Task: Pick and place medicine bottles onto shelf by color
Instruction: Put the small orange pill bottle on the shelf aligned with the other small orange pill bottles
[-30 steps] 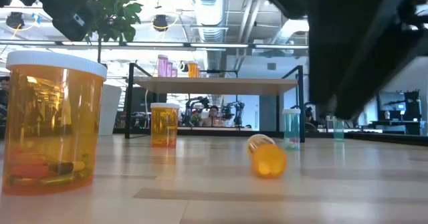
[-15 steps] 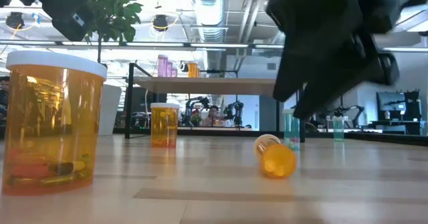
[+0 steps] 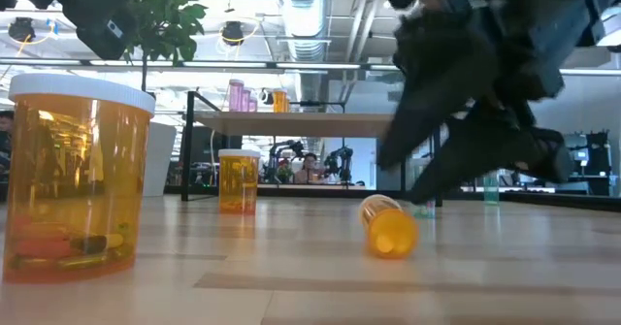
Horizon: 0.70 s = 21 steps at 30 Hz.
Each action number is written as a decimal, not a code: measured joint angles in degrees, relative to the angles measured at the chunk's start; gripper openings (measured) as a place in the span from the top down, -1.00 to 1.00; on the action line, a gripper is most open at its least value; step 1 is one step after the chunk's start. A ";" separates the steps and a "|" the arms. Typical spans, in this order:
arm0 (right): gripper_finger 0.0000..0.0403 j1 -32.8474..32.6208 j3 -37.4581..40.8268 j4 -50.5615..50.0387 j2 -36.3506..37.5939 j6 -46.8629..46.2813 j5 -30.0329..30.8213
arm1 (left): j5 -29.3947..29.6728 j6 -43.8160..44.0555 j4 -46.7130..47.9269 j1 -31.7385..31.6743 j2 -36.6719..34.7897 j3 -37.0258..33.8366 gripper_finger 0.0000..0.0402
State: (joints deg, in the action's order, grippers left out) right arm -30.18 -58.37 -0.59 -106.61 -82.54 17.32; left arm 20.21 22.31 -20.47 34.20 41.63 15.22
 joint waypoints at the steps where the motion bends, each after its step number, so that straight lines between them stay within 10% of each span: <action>1: 0.09 0.11 -0.18 0.10 -0.14 -0.13 -0.57 | 0.04 0.00 0.02 0.00 0.00 0.00 0.04; 21: 0.10 3.46 -18.57 -21.39 -11.03 4.93 -9.05 | 0.11 0.00 0.42 0.00 0.00 0.02 0.04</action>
State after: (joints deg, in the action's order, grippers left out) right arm -26.72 -76.94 -21.98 -117.63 -77.60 8.27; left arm 20.32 22.31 -20.05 34.20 41.63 15.25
